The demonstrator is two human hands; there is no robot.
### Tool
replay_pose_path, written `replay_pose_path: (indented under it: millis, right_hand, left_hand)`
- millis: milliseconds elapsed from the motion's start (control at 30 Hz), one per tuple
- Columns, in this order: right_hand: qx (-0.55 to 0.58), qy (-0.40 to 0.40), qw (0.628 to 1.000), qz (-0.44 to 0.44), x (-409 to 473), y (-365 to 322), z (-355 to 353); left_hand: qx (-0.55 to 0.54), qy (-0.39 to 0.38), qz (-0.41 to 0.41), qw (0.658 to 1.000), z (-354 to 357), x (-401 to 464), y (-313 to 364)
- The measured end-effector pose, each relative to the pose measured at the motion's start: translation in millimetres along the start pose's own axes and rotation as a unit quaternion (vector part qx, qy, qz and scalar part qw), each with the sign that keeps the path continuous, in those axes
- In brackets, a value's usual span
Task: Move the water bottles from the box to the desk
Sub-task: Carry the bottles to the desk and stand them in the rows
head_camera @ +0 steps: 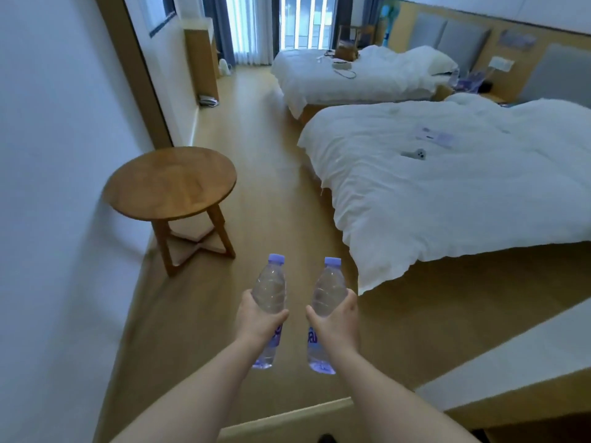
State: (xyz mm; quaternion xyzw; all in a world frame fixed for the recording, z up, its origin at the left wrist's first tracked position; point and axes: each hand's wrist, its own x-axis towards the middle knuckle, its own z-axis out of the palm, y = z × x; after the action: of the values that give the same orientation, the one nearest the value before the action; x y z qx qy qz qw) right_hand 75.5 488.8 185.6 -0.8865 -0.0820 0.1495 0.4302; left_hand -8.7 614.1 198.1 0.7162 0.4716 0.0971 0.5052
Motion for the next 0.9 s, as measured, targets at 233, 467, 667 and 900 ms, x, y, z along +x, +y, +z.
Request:
replay_pose_path:
  millis: [233, 467, 667, 900]
  right_hand:
    - [-0.011, -0.048, 0.998, -0.049, 81.4, -62.8, 55.0]
    - [-0.002, -0.079, 0.995, -0.058, 201.8, -135.8, 95.1]
    - [-0.016, -0.088, 0.992, -0.09, 314.2, -203.1, 110.4]
    - [-0.033, -0.104, 0.988, -0.107, 420.5, -255.5, 149.1]
  left_hand:
    - [-0.01, 0.06, -0.027, 0.998, -25.9, 90.4, 23.8]
    - [-0.032, 0.114, -0.053, 0.992, -31.1, 214.2, 78.6]
    - [-0.055, 0.153, -0.059, 0.985, -35.5, 316.1, 137.1]
    - [-0.068, 0.158, -0.083, 0.982, -38.0, 434.4, 177.4]
